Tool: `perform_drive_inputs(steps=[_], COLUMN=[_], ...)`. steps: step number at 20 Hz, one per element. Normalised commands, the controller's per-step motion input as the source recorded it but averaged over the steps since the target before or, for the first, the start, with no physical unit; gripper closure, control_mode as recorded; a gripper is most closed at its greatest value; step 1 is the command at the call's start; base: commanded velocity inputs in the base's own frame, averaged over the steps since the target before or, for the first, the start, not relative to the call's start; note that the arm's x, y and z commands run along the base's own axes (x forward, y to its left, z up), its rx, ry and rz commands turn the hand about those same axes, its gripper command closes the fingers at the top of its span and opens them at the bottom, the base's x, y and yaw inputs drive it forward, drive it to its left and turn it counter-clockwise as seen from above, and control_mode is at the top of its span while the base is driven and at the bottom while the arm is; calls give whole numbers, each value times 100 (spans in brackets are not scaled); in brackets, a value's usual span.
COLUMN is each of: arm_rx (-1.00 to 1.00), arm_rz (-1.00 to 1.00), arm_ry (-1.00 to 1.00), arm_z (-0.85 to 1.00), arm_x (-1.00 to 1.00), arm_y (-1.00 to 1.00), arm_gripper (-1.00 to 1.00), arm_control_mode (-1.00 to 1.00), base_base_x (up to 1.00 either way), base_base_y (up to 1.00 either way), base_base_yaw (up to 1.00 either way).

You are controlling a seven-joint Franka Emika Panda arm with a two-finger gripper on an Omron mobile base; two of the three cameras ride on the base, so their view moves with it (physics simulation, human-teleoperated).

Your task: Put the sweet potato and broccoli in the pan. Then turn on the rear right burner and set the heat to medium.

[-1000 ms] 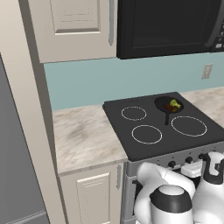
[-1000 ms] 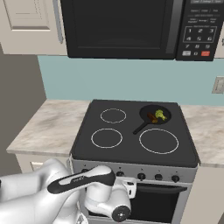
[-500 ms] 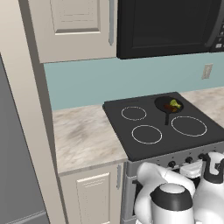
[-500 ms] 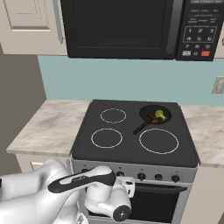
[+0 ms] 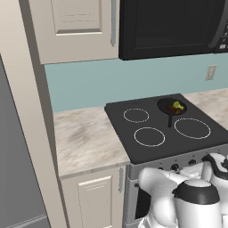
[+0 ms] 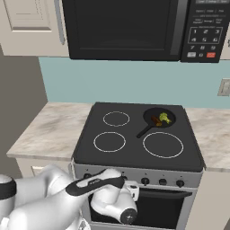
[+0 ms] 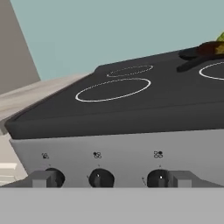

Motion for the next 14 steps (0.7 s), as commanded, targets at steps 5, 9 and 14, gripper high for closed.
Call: perform_drive_inputs(steps=[5, 9, 14], arm_rx=[0, 0, 0], arm_rz=[0, -1, -5], arm_ry=[0, 0, 0], arm_z=[-12, -12, -19], arm_x=[20, 14, 14], arm_y=[36, 18, 2], arm_gripper=[-100, -100, -100], arm_control_mode=[-100, -100, -100], base_base_x=[0, 0, 0], base_base_y=[0, 0, 0], base_base_yaw=[0, 0, 0])
